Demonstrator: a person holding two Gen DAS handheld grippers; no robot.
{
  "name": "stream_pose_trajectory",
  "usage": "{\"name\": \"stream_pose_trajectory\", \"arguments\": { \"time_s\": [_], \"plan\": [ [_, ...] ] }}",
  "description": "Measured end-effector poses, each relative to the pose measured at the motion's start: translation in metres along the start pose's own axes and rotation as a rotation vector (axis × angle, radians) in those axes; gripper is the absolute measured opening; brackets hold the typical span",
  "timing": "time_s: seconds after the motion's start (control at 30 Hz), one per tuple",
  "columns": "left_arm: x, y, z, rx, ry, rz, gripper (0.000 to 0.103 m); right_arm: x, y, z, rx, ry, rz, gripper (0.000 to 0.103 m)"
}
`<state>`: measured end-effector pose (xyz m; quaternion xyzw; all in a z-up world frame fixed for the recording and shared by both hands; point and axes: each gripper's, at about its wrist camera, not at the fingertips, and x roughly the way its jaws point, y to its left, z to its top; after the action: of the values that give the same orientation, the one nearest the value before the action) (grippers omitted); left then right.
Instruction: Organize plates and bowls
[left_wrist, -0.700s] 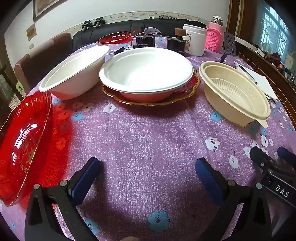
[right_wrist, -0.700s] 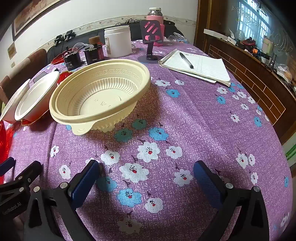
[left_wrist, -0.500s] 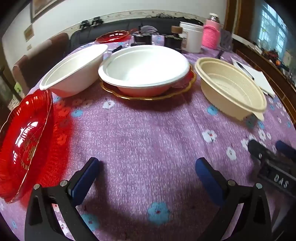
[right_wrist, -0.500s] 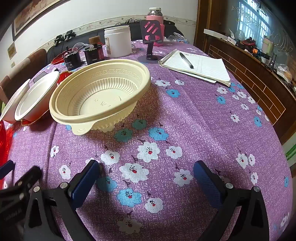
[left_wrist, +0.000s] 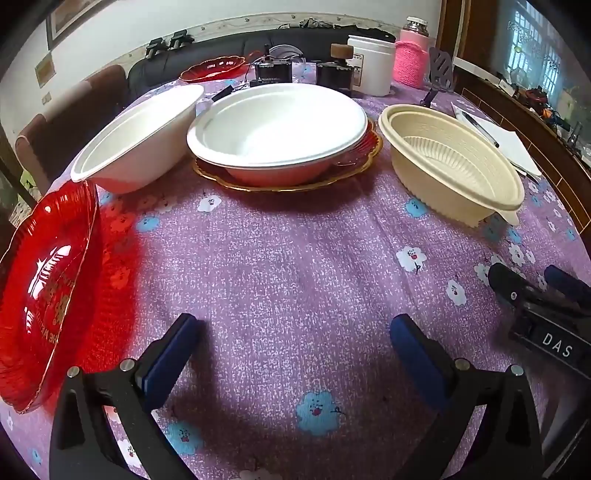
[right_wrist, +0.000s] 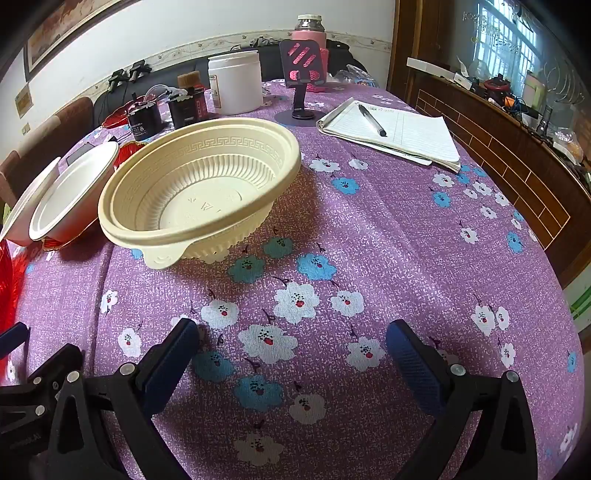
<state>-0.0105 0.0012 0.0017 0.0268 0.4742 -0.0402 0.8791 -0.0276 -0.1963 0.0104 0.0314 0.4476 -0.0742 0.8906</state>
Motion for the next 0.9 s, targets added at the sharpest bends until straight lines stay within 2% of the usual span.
{"name": "stream_pose_trajectory", "arguments": {
  "time_s": [0.9],
  "plan": [
    [0.0010,-0.0041,-0.0001,0.006,0.001,-0.001,0.103,0.0000,0.0000,0.0000,0.000,0.000,0.000,0.102]
  ]
}}
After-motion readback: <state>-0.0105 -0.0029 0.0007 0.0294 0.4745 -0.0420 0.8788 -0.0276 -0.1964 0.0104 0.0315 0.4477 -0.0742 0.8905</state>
